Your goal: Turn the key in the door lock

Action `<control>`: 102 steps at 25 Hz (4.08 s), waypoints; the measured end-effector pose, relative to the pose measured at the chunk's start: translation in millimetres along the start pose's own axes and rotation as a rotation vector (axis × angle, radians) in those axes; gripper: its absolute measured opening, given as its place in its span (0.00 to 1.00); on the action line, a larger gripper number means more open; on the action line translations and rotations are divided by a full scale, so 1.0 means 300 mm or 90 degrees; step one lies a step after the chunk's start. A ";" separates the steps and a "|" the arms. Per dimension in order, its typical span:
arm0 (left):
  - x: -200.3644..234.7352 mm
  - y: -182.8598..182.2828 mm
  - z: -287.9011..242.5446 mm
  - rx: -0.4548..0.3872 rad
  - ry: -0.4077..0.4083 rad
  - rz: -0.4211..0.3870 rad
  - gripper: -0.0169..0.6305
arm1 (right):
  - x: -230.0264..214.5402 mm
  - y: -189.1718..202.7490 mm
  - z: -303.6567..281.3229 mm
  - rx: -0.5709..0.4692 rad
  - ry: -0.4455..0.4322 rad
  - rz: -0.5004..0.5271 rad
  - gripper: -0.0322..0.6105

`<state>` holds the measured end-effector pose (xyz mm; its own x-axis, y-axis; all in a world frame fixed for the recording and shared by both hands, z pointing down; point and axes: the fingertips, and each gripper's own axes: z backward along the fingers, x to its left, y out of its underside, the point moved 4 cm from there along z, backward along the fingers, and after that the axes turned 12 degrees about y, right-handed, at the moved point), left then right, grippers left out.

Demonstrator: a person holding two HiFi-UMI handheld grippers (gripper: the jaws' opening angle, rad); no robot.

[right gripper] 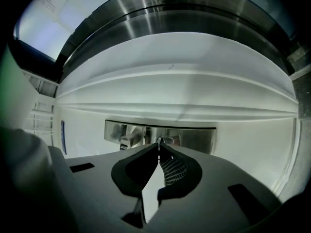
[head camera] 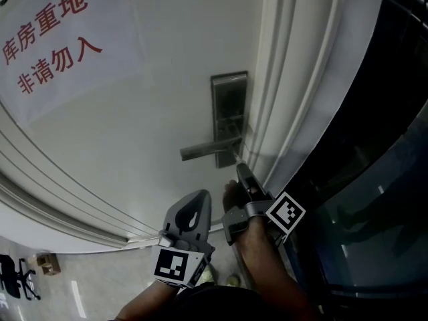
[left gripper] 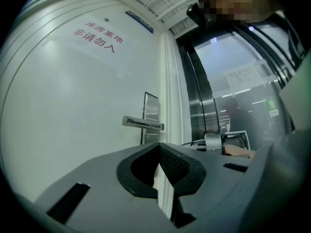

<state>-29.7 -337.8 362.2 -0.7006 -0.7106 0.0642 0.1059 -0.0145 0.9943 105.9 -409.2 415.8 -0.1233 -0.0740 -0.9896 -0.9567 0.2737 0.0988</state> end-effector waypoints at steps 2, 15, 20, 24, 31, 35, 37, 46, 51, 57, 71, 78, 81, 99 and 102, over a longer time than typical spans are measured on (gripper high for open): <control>0.002 0.000 0.001 0.000 -0.001 0.000 0.03 | 0.001 0.001 -0.005 0.001 0.000 0.000 0.08; 0.037 -0.004 0.017 0.000 -0.012 -0.001 0.03 | 0.003 -0.003 -0.046 -0.010 0.000 0.003 0.08; 0.049 -0.003 0.017 -0.001 -0.014 0.003 0.03 | 0.008 -0.002 -0.053 -0.021 0.018 0.049 0.08; 0.053 -0.006 0.017 -0.004 -0.014 0.004 0.03 | 0.004 0.001 -0.058 -0.015 0.010 -0.001 0.08; 0.053 -0.008 0.016 -0.006 -0.013 0.004 0.03 | 0.021 0.016 -0.070 -0.014 0.015 -0.034 0.08; 0.059 -0.007 0.023 -0.005 -0.014 0.004 0.03 | 0.023 0.017 -0.075 -0.014 0.018 -0.037 0.08; 0.060 -0.006 0.026 -0.005 -0.014 0.005 0.03 | 0.028 0.020 -0.084 -0.010 0.023 -0.035 0.08; 0.092 -0.003 0.039 -0.007 -0.023 0.010 0.03 | 0.046 0.015 -0.146 -0.009 0.032 -0.022 0.08; 0.115 0.003 0.043 -0.007 -0.026 0.015 0.03 | 0.051 0.015 -0.159 -0.009 0.041 -0.013 0.08; 0.113 0.005 0.045 -0.009 -0.023 0.017 0.03 | 0.048 0.013 -0.169 0.007 0.018 -0.006 0.08; 0.046 -0.008 0.031 -0.013 -0.011 0.024 0.03 | 0.021 0.038 -0.049 0.033 0.009 0.053 0.09; -0.001 -0.035 0.021 -0.016 0.000 0.027 0.03 | 0.059 0.073 0.071 0.063 -0.009 0.315 0.09; -0.028 -0.037 0.024 -0.012 0.014 0.046 0.03 | 0.070 0.074 0.126 0.053 -0.013 0.465 0.09; -0.111 -0.034 0.015 -0.004 0.021 0.041 0.03 | 0.135 0.098 0.246 -0.017 -0.047 0.822 0.07; -0.110 -0.030 0.019 -0.004 0.017 0.043 0.03 | 0.135 0.097 0.247 -0.016 -0.048 0.818 0.07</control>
<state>-11.3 -310.3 351.7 -0.6730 -0.7285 0.1281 0.1559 0.0296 0.9873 92.7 -333.3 370.8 -0.9408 0.2826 -0.1870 -0.1683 0.0894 0.9817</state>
